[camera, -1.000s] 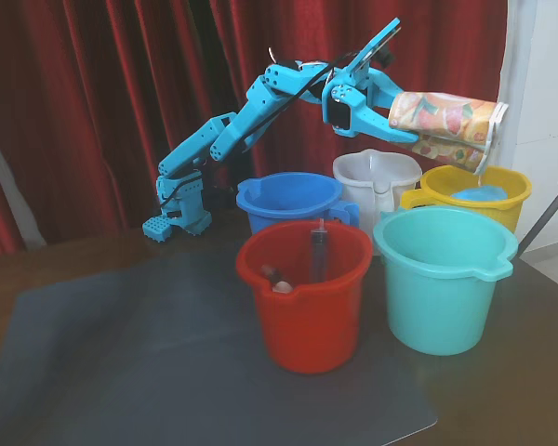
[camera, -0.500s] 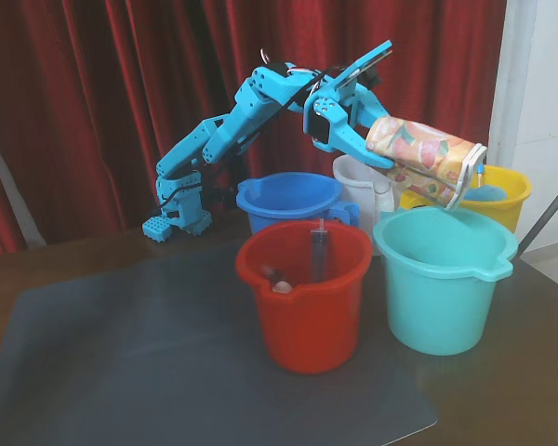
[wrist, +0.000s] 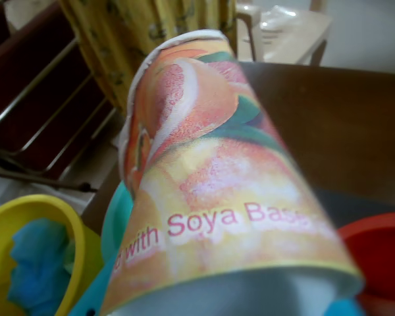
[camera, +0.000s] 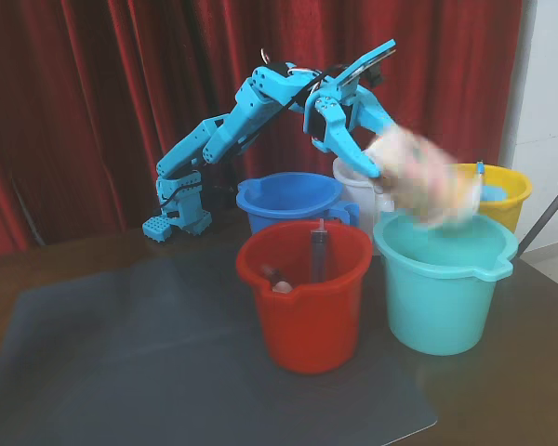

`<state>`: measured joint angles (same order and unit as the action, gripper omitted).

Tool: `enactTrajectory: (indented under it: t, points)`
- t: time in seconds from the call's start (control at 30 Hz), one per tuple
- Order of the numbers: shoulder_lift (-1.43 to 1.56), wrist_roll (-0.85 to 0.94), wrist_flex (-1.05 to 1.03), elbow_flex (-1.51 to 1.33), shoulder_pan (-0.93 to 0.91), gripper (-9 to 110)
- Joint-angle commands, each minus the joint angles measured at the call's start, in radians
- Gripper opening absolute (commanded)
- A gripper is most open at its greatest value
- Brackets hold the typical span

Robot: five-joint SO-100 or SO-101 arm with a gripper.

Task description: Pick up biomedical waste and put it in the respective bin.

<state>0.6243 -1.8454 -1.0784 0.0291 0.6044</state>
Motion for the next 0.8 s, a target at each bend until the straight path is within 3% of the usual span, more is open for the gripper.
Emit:
enactTrajectory:
  t: [0.0, 0.23, 0.37, 0.47, 0.57, 0.77]
  points:
    - [0.014, 0.006, 0.009, 0.043, 0.026, 25]
    - [0.028, 0.006, -0.014, 0.049, 0.037, 25]
    - [0.104, 0.021, -0.305, 0.16, 0.034, 23]
    - [0.244, 0.189, -0.644, 0.388, 0.015, 12]
    - [0.402, 0.331, -0.868, 0.422, -0.141, 4]
    - [0.761, 0.531, -0.876, 0.202, -0.173, 4]
